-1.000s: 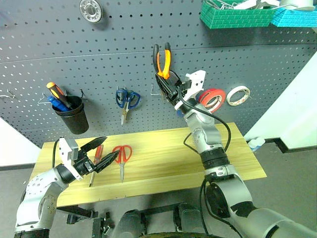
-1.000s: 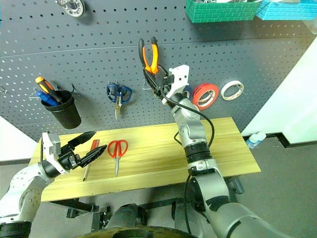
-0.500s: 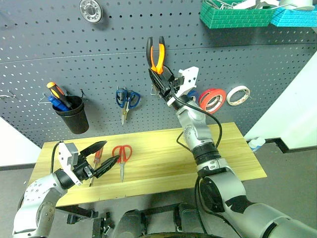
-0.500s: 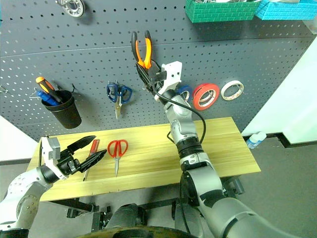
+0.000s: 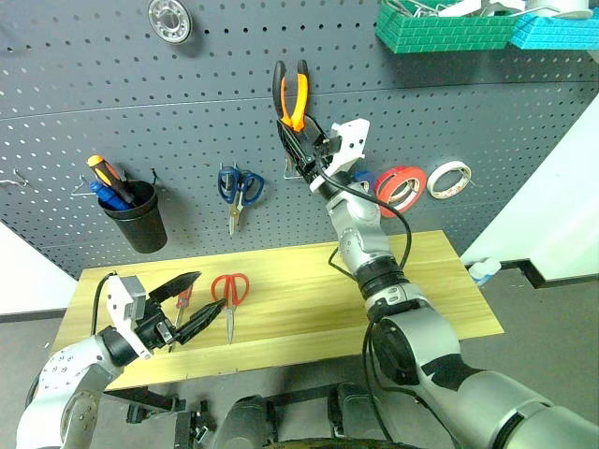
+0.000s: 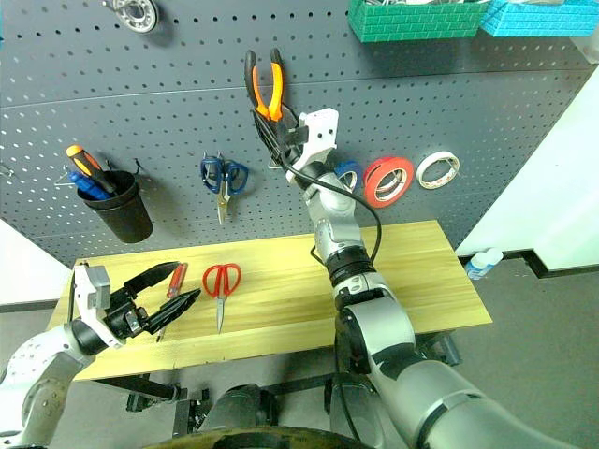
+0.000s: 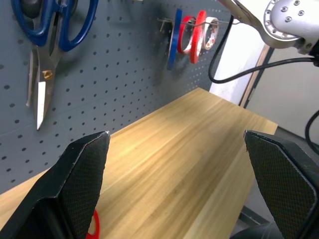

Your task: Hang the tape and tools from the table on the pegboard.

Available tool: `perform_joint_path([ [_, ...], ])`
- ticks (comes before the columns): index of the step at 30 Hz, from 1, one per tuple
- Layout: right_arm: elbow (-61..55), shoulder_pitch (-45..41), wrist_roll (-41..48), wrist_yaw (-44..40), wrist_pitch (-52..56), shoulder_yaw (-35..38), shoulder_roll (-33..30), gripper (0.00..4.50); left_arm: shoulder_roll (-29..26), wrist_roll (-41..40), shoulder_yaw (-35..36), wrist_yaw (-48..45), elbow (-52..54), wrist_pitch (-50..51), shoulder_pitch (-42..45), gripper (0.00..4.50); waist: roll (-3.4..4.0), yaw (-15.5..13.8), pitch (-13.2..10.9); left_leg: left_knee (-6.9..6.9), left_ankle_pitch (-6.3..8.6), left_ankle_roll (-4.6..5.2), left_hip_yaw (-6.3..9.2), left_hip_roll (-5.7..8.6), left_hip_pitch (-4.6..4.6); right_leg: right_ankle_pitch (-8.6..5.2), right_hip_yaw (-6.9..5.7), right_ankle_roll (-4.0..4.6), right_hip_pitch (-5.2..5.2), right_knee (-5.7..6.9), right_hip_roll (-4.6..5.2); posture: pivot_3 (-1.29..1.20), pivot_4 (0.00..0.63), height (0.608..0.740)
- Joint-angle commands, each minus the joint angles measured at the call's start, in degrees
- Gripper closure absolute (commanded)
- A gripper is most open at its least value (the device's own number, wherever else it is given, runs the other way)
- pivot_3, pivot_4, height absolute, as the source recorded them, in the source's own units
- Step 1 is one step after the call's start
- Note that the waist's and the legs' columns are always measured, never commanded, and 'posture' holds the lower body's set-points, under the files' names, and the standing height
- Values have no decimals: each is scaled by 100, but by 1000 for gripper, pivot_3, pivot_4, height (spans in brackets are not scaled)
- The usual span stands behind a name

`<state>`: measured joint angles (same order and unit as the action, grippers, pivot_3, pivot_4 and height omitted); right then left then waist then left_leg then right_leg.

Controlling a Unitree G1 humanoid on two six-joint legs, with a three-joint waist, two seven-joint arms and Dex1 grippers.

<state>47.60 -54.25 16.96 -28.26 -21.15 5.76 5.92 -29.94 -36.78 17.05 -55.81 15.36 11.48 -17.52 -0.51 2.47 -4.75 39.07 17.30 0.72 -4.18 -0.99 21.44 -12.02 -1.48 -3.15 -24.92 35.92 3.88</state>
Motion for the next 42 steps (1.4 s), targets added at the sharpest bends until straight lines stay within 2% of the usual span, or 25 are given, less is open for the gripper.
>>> perform_joint_path([
  [1,-11,-331,-17,10,-249,68,38,2454,-69,-119,188,43,309,-7,-96,0,0,-5,0,0,0,0,0,0,0,0,0,0,0,0,0,94,0,740],
  [19,239,-373,-117,164,-362,167,76,2454,-93,-334,458,170,920,165,-834,0,12,-44,-38,-11,0,0,-1,0,4,-6,2,8,-9,-6,19,128,69,740],
  [42,320,-291,-321,469,-454,157,-29,2454,-233,-478,587,84,1074,312,-1044,0,21,-41,-212,-44,0,1,3,0,10,-7,7,9,-12,-52,26,125,109,740],
])
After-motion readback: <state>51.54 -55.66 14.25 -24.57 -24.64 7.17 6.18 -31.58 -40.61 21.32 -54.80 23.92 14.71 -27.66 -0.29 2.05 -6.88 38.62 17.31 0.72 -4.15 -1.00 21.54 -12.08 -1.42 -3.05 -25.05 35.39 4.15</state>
